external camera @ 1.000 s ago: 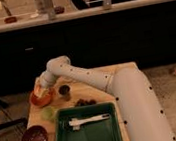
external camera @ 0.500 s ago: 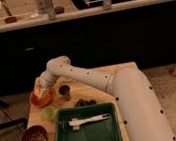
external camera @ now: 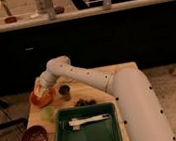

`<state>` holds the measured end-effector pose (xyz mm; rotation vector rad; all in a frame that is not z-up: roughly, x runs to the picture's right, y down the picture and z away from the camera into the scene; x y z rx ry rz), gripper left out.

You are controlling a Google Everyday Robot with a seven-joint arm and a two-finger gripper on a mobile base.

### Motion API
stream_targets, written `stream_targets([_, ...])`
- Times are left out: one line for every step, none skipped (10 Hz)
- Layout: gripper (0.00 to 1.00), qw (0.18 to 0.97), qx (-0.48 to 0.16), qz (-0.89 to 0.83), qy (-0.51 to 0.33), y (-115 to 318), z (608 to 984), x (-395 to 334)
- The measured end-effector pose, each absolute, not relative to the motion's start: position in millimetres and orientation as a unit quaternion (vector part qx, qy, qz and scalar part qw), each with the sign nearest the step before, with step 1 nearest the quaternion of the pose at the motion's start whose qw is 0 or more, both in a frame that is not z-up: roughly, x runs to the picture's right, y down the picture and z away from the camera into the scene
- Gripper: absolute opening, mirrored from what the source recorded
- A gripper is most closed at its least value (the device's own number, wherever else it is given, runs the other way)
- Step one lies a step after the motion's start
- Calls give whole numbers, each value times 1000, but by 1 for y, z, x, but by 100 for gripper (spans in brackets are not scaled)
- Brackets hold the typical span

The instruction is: Place apple in red bowl

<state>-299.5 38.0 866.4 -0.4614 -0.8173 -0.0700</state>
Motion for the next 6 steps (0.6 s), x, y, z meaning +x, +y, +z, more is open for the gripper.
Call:
stream_targets([79,891,-222,-34,-394,38,866,-299])
stream_targets([80,891,-222,-34,-394,38,866,-299])
stream_targets([80,891,-222,-34,-394,38,866,-299])
stream_targets([80,891,-222,-34,-394,38,866,-299])
stream_targets([80,891,-222,-34,-394,38,866,-299])
stream_targets([80,891,-222,-34,-394,38,866,-299])
